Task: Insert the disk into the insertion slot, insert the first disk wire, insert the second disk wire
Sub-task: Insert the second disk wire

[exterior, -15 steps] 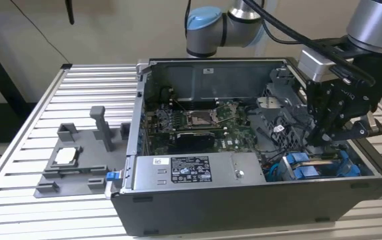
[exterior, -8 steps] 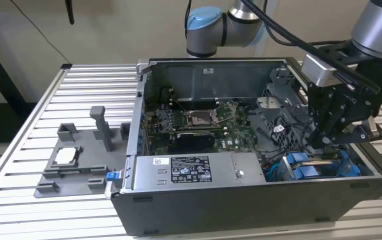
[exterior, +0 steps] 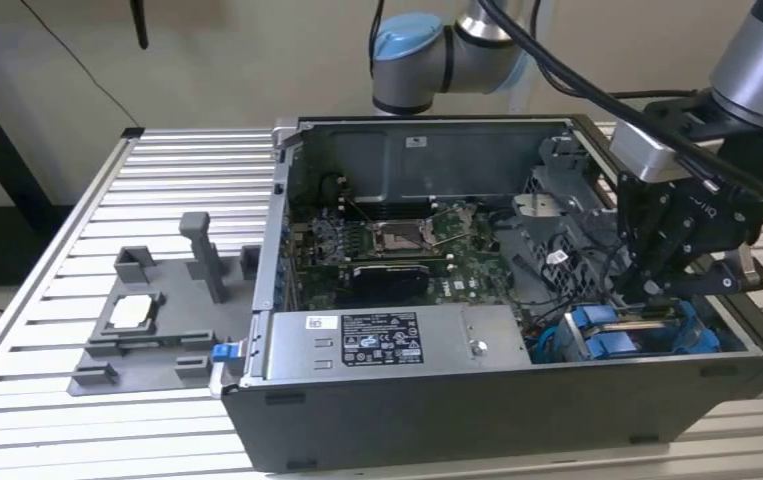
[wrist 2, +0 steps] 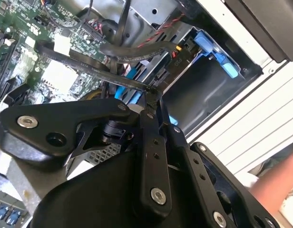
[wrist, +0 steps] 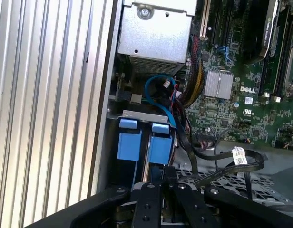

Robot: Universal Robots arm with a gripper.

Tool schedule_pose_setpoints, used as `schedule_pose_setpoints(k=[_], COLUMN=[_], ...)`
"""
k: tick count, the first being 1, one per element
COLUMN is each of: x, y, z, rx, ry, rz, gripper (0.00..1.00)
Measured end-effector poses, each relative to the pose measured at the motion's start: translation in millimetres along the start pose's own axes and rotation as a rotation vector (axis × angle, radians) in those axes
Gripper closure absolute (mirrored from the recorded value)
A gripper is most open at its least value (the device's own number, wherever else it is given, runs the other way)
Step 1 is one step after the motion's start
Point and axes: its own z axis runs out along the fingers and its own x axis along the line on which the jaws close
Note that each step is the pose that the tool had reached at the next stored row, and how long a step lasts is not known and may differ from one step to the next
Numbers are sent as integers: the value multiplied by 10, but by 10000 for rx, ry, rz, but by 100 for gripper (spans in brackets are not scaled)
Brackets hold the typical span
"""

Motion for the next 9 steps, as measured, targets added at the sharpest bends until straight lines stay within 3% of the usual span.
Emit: schedule_pose_setpoints(k=[9], x=[54], y=[-78], z=[75], rx=[-164], ry=[-152], rz=[6], gripper=[84])
